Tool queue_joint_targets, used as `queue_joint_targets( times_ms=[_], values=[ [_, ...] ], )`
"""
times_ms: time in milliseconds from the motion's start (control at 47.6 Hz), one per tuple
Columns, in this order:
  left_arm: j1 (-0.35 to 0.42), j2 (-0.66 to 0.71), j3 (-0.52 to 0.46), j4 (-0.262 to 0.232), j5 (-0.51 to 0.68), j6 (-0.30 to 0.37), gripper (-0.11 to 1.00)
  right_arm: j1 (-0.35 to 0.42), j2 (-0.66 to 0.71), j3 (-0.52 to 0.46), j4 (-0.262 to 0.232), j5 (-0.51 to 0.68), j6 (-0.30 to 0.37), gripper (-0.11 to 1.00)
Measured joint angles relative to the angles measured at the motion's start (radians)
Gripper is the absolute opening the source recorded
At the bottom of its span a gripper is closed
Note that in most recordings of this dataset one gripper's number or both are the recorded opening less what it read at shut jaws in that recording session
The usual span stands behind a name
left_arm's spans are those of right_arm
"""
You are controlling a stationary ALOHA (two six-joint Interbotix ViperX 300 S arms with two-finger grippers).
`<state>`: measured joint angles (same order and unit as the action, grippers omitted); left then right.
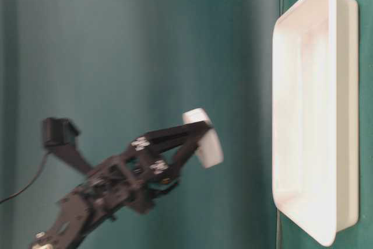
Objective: Pick up the tape from a random location and place it into the white case.
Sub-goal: 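Carry the white roll over the white tray and lower it, then open the left gripper to release the roll in the tray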
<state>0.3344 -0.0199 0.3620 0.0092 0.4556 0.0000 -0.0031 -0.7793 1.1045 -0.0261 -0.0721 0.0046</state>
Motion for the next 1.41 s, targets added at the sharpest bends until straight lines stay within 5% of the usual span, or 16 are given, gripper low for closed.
queue_joint_targets(
  times_ms=[546,1408],
  values=[
    [0.0,0.183,0.035,-0.002,-0.173,-0.003,0.25,0.0,0.0,0.0,0.0,0.0,0.0,0.9],
    [0.0,0.258,0.04,-0.005,-0.204,-0.017,0.26,-0.002,0.017,0.002,-0.002,-0.002,0.0,0.9]
  ],
)
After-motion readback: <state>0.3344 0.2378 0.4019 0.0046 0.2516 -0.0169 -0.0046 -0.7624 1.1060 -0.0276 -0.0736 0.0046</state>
